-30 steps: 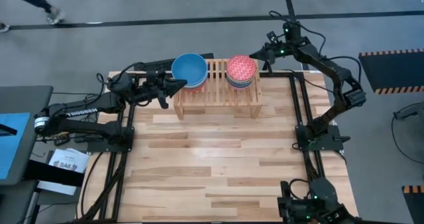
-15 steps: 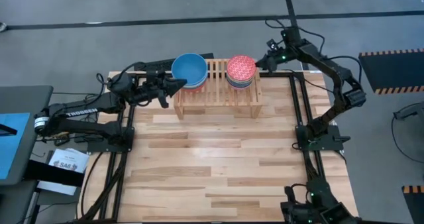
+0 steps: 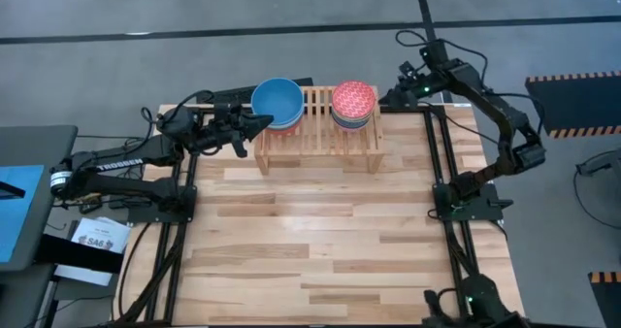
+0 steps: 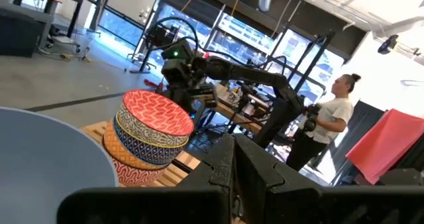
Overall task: Place and stack bowls onto a shelf
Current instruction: Adjust the small stacked bowls on the shelf
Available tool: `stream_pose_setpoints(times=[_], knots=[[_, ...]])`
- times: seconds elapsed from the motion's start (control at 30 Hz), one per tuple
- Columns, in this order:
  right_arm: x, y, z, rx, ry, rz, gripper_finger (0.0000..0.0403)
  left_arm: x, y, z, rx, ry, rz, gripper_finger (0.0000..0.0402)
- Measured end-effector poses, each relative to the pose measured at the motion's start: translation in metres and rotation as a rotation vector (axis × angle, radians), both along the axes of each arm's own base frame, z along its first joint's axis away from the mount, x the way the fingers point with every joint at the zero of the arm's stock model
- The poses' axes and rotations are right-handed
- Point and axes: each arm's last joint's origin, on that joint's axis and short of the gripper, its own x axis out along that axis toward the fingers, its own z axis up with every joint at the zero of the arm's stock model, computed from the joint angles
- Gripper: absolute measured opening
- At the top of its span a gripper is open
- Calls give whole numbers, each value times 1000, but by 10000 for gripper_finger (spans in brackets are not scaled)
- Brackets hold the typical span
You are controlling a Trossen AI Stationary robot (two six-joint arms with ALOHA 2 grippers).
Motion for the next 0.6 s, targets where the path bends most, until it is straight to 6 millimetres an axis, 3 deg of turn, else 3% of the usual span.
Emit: stream_pose_setpoints(times=[0.13, 0.6], knots=[[7, 8, -2, 18, -36, 86, 20, 0, 0, 0, 1, 0, 4, 0], [30, 5, -1, -11, -40, 95, 20, 0, 0, 0, -8, -3, 17, 0]])
